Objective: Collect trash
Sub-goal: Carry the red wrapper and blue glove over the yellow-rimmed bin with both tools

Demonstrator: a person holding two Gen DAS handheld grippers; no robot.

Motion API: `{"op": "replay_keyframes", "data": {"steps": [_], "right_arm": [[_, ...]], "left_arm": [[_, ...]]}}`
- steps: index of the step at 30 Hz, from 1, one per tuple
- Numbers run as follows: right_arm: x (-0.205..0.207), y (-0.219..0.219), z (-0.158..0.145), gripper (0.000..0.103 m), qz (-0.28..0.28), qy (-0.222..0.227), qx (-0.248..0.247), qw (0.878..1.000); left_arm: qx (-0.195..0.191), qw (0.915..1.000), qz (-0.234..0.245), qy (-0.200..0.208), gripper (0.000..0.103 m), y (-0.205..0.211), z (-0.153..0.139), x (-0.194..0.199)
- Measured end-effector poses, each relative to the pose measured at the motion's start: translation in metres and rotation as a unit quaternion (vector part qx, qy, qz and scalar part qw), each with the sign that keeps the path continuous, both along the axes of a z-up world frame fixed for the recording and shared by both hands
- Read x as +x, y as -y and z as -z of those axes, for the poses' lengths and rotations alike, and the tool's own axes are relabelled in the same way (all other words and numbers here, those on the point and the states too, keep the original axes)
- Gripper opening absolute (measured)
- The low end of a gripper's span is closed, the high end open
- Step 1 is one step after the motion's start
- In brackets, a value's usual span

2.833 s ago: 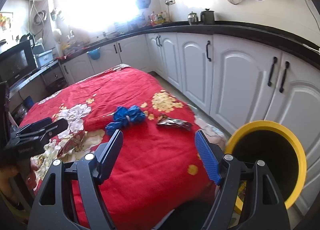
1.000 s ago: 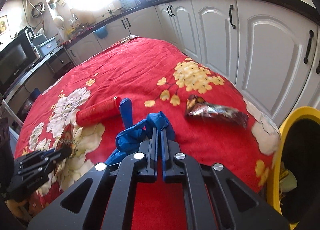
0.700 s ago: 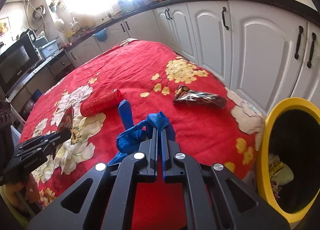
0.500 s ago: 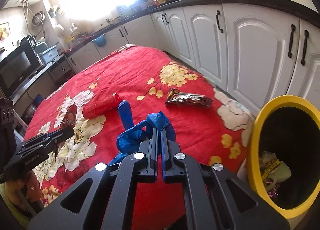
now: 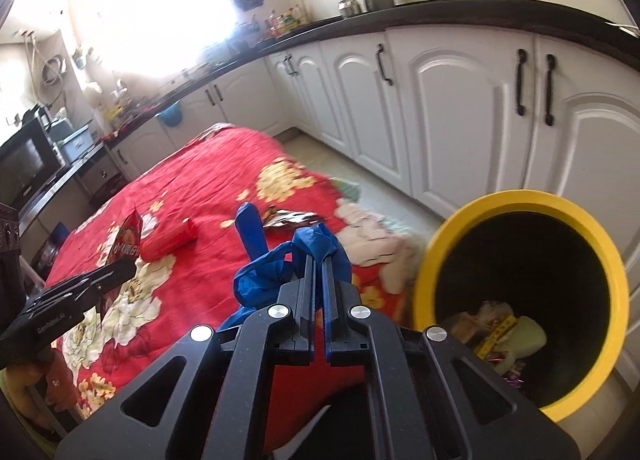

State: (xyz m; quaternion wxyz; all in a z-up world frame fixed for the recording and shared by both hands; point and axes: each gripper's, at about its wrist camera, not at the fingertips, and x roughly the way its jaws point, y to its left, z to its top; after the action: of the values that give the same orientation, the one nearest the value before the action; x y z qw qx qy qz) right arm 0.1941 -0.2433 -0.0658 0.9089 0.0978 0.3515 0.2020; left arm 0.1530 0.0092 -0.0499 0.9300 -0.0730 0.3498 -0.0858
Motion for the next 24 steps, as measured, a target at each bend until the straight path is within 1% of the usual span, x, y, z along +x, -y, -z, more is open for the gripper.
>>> {"op": "replay_keyframes", "data": {"steps": [15,24], "right_arm": [[-0.006,0.072,0.001,0.003,0.073,0.009,0.008,0.997],[-0.006,0.11,0.004,0.003,0.112,0.01,-0.005,0.994]], "left_arm": [[0.0,0.9985,0.053,0.014,0.01,0.065,-0.012,0.016],[0.003,0.9959,0.089,0.016,0.01,0.11,-0.012,0.029]]}}
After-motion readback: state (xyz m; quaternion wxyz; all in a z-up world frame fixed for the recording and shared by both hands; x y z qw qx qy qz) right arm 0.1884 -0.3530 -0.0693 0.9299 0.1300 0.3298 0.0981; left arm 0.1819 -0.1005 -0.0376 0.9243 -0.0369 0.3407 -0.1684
